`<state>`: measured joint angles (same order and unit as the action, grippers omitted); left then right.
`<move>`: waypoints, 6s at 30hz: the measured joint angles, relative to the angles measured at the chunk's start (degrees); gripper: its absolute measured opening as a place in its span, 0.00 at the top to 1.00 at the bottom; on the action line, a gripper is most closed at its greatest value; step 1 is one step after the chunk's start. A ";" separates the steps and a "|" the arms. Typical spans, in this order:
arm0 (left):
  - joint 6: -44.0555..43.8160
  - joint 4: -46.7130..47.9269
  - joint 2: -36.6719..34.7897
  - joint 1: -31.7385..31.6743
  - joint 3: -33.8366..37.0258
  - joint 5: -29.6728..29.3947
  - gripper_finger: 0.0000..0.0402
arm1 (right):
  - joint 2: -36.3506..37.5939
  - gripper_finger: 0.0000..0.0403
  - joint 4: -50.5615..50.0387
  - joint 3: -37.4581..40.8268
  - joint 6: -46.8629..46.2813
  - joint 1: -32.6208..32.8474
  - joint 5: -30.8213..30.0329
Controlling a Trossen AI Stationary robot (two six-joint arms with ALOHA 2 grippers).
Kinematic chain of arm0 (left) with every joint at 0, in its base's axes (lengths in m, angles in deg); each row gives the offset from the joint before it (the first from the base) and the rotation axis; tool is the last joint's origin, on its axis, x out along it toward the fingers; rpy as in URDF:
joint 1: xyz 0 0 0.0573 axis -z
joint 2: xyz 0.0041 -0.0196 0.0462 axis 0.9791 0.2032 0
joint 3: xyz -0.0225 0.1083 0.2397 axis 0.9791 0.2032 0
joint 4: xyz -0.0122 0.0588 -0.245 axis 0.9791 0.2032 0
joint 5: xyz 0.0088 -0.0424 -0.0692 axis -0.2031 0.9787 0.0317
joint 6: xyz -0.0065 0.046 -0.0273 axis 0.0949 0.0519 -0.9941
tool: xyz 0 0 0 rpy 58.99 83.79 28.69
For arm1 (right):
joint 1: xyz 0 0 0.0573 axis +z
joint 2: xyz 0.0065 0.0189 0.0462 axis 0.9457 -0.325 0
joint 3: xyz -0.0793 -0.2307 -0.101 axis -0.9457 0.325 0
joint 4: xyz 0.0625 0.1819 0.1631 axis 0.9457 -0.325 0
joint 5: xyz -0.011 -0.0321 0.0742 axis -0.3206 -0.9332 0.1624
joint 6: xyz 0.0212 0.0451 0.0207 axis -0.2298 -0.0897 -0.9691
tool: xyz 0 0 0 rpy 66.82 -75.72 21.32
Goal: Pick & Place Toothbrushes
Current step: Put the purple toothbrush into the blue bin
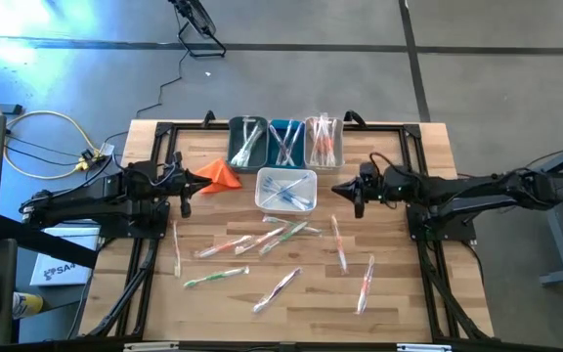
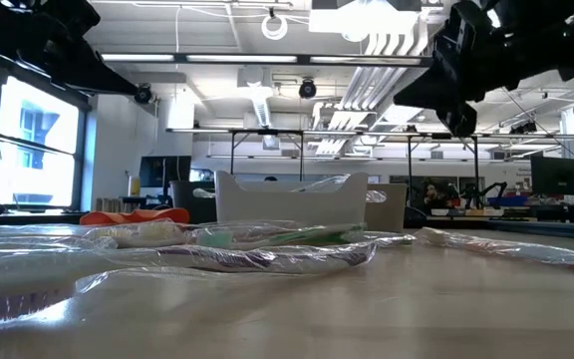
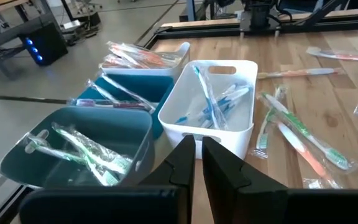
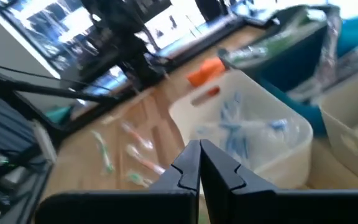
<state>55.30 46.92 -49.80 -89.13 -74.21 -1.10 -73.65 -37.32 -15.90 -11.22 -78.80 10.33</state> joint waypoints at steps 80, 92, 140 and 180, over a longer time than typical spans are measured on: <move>-0.28 -0.31 0.00 0.00 -0.07 -0.03 0.94 | -40.22 0.99 -23.45 -42.89 24.50 19.29 -2.05; -0.18 -0.33 0.00 0.00 -0.07 -0.03 0.94 | -40.17 0.99 -23.45 -42.89 24.33 19.29 -2.04; 0.03 -7.93 0.11 0.00 -0.07 -0.05 0.94 | -40.13 0.99 -16.18 -43.22 19.95 24.27 -4.50; 0.01 -7.50 0.22 0.00 -0.07 -0.05 0.94 | -56.17 0.80 -20.20 -43.24 6.73 27.81 2.35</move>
<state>55.31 39.42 -49.59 -89.13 -74.27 -1.15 -129.82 -57.53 -59.14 -4.49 -50.98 12.68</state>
